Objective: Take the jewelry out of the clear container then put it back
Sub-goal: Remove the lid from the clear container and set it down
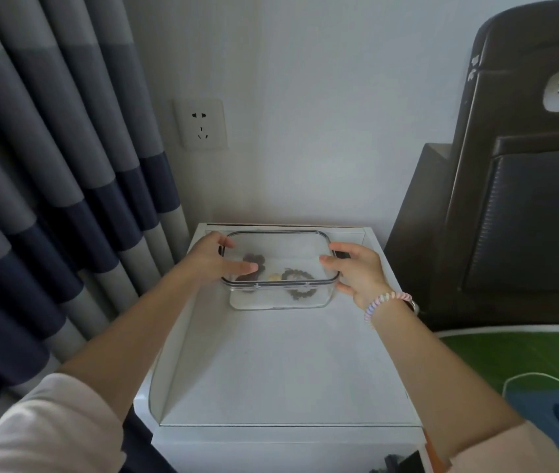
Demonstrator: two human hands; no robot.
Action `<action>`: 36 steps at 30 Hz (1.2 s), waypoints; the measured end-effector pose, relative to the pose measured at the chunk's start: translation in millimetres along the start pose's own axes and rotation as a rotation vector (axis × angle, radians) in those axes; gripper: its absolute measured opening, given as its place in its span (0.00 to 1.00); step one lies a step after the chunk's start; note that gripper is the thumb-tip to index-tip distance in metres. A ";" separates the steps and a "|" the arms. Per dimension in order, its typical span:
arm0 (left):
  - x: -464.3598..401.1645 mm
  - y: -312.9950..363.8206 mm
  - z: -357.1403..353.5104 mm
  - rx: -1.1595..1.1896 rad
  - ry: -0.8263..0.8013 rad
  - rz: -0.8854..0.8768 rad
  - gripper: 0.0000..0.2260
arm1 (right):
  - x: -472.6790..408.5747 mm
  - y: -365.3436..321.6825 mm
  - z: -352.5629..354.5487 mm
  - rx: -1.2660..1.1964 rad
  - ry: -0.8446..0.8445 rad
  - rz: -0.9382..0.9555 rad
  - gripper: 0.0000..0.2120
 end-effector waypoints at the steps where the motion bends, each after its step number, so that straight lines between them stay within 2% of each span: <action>1: 0.6 0.0 0.1 0.007 0.002 -0.001 0.30 | 0.2 -0.9 0.1 0.003 0.008 0.008 0.18; 5: 1.7 1.8 -0.9 0.055 0.066 -0.017 0.29 | -1.6 -4.7 6.2 0.034 0.035 0.034 0.18; 10: 6.0 17.4 3.4 -0.039 0.113 -0.051 0.29 | -3.1 -3.3 11.4 0.036 0.029 0.026 0.18; 17: 9.0 13.2 34.5 -0.135 0.176 -0.043 0.31 | -0.8 -5.3 -17.0 0.075 0.029 0.050 0.23; 22: 8.1 0.4 61.5 0.071 0.248 -0.049 0.28 | 4.6 -19.7 -27.8 0.040 0.072 0.178 0.22; 24: 10.7 -4.2 71.4 0.195 0.269 -0.031 0.35 | 6.9 -32.2 -25.6 0.027 0.082 0.196 0.25; 26: 13.4 -7.6 70.1 0.400 0.169 0.013 0.39 | 9.8 -38.9 -21.1 -0.045 0.046 0.127 0.32; 27: 15.8 -5.1 64.8 0.494 0.063 0.016 0.36 | 12.6 -43.0 -20.5 -0.098 -0.010 0.094 0.31; 30: 35.0 5.2 59.1 0.550 -0.149 0.004 0.24 | 29.7 -58.6 -16.6 -0.095 -0.167 0.076 0.11; 31: 40.9 6.4 61.5 0.531 -0.161 -0.005 0.20 | 36.7 -61.6 -10.7 -0.039 -0.174 0.076 0.08; 34: 60.9 12.6 68.3 0.365 -0.123 -0.096 0.09 | 55.7 -68.3 10.5 0.233 -0.137 0.144 0.07; 36: 74.7 12.6 70.2 0.257 -0.060 -0.135 0.07 | 70.6 -66.2 14.9 0.332 -0.167 0.174 0.07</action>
Point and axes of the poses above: each hand's wrist, its own x-axis away from the middle knuckle, its own z-axis out of the back of the hand, y = z × x, the point moved 10 cm from there along -x, towards the middle knuckle, and after that the axes turned 2 degrees about y, right-handed, at the moved point
